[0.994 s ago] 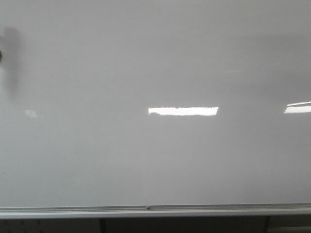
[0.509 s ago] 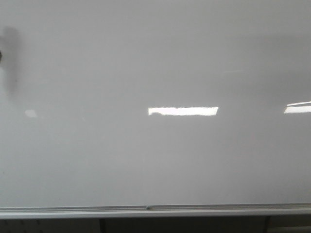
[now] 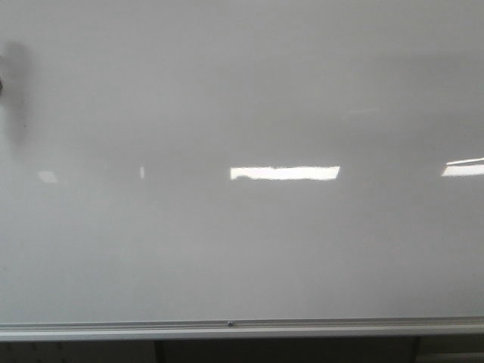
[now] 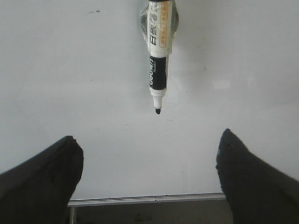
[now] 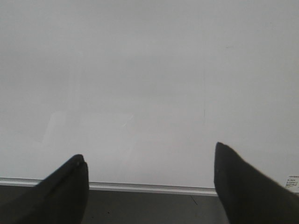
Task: Write number 2 on whiteboard
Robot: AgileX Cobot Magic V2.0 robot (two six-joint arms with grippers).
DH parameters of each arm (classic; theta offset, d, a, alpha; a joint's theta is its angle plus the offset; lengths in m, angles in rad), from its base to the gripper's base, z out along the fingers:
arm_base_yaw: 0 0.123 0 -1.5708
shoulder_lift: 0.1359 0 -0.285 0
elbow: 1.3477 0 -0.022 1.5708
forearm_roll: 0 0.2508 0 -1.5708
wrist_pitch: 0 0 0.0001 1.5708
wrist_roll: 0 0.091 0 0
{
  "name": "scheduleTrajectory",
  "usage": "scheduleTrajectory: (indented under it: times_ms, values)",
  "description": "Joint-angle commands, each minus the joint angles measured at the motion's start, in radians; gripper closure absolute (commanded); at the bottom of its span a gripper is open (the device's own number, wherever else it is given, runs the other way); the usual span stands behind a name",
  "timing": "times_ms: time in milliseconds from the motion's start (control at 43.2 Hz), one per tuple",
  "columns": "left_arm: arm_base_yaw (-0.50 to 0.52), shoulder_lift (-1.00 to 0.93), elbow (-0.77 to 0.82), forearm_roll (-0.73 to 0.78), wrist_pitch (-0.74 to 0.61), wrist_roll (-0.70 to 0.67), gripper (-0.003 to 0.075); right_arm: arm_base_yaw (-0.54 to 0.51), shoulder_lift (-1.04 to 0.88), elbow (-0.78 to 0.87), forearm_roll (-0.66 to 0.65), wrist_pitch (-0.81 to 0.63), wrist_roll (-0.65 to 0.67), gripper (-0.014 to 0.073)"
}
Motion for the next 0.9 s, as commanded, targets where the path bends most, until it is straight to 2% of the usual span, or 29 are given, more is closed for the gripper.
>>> scheduleTrajectory:
  times_ms: [0, 463, 879]
  values:
    - [-0.007, 0.040, -0.062, -0.006, -0.080, -0.001, 0.0156, -0.007, 0.002, -0.027, -0.010, -0.063, 0.000, 0.0015]
    - [-0.007, 0.235, -0.167, -0.010, -0.166, -0.001, 0.0156, -0.007, 0.002, -0.027, -0.010, -0.063, 0.000, 0.0015]
    - [-0.008, 0.288, -0.187, -0.010, -0.201, -0.001, 0.0156, -0.007, 0.002, -0.027, -0.010, -0.063, 0.000, 0.0015]
